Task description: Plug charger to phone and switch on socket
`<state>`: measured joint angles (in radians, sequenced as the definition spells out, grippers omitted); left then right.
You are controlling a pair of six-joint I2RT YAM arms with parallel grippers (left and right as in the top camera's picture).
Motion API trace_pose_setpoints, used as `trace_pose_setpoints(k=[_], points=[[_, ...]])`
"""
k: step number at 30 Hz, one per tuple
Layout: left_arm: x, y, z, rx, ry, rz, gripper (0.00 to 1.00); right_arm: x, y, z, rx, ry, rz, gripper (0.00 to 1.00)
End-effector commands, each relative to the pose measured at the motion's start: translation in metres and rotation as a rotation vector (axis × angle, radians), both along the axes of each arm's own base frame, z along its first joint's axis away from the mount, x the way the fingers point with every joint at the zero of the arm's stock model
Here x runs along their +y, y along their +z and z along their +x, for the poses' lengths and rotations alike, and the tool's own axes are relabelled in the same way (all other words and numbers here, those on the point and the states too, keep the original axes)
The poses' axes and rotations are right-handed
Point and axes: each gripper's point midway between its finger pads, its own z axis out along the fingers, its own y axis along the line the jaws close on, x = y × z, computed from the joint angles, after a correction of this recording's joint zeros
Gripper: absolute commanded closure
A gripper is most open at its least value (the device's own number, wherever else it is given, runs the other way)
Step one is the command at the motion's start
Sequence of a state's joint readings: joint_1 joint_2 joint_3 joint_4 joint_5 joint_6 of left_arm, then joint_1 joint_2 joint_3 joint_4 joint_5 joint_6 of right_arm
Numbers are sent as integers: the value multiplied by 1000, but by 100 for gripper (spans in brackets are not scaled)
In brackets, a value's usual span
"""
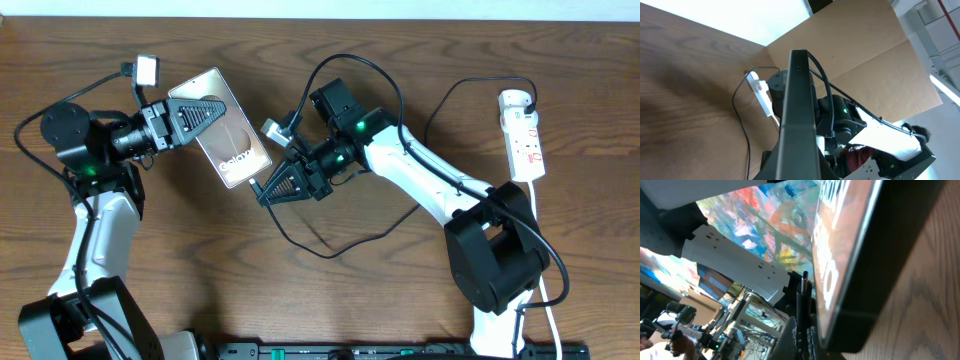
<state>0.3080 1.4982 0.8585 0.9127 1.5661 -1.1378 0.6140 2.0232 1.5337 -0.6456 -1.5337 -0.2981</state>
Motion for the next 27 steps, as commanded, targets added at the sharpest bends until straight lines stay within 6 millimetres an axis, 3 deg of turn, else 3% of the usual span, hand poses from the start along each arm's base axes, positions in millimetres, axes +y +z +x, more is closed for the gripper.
trace_pose_setpoints(k=[1,27], points=[[0,11,0,4,-6,-3,93,-2,17,-4,-12,15,40,99],[0,11,0,7,-6,-4,93,0,18,0,-5,7,28,99]])
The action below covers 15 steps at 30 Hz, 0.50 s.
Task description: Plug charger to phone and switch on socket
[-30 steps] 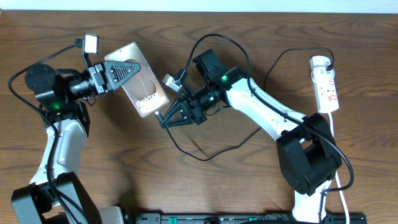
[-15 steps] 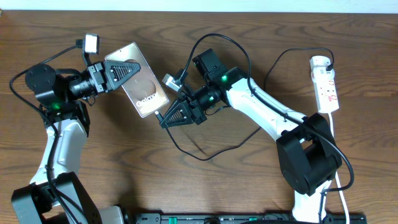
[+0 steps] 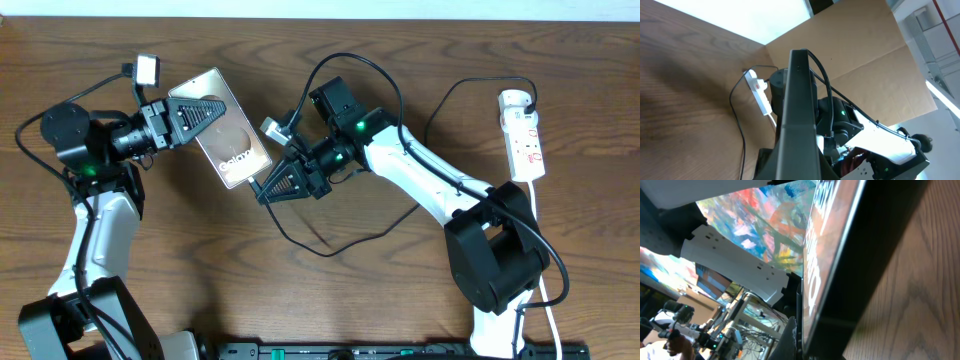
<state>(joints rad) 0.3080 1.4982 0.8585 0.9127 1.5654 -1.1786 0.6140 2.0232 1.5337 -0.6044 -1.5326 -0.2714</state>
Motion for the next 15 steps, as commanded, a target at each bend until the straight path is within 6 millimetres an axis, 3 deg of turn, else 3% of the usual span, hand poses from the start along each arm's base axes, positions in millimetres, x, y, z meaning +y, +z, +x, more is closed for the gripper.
trace_pose_setpoints(k=[1,15], points=[[0,11,0,-31,-6,11,93,-2,16,-2,8,8,19,99],[0,11,0,-27,-6,9,93,-1,11,1,-3,-11,-10,99]])
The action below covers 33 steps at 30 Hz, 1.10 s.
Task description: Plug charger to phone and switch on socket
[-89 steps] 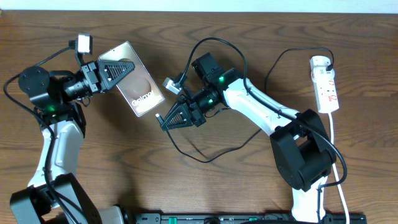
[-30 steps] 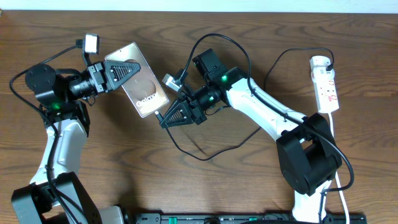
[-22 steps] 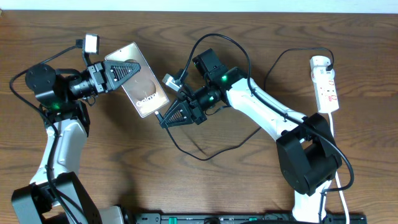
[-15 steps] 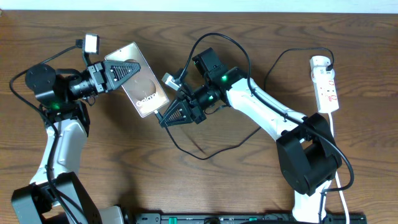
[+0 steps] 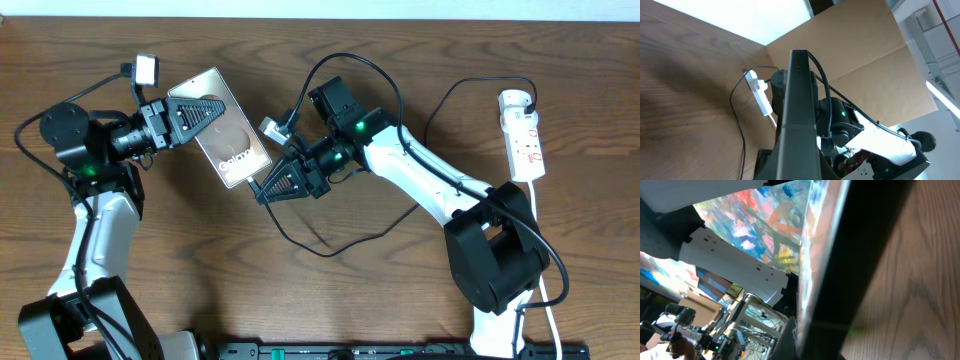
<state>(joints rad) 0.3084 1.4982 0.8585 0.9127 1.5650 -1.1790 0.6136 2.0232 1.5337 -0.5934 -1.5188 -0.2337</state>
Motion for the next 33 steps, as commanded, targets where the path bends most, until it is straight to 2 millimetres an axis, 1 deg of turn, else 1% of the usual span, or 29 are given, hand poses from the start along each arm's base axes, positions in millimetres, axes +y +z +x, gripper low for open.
trace_pose_setpoints(k=[1,11,19,25,33], points=[[0,11,0,-27,-7,10,93,-2,12,-1,-20,-4,13,99],[0,11,0,-28,-6,10,93,-7,12,6,-18,-21,12,99],[0,11,0,-36,-6,13,93,-7,13,5,-13,-16,21,99],[0,11,0,-49,-6,18,93,-9,19,3,0,0,47,99],[0,11,0,-56,-6,21,92,-9,19,4,0,-3,46,99]])
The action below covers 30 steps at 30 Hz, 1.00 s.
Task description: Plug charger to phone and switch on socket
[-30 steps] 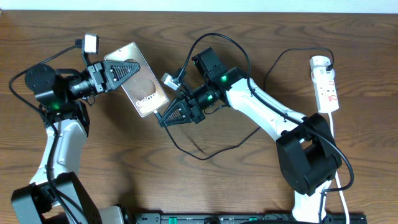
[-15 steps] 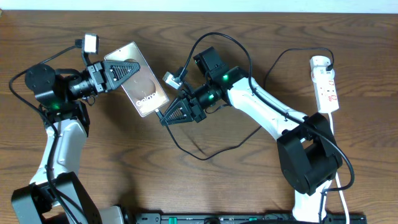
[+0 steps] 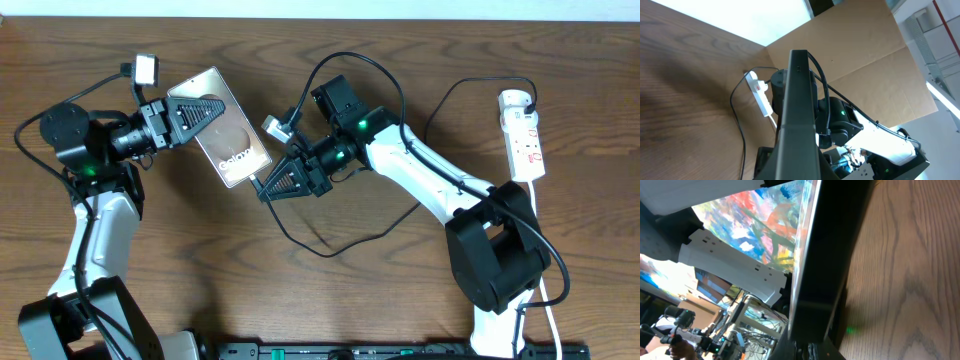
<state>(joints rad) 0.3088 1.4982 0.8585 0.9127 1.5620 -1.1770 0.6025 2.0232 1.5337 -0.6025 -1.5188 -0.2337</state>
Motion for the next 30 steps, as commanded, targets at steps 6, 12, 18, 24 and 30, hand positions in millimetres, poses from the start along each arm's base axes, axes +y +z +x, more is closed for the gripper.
trace_pose_setpoints(k=[6,12,18,24,30], points=[[0,11,-1,-54,-10,20,93,-6,19,0,-9,7,52,99],[-5,11,-2,-68,-23,25,93,-6,19,0,-11,7,54,99],[-10,11,-3,-80,-36,29,93,-6,19,1,-10,7,53,99],[-10,11,-3,-83,-36,30,93,-7,19,1,-8,5,51,99],[-10,11,-3,-49,-37,18,93,-10,19,6,-7,-7,50,99]])
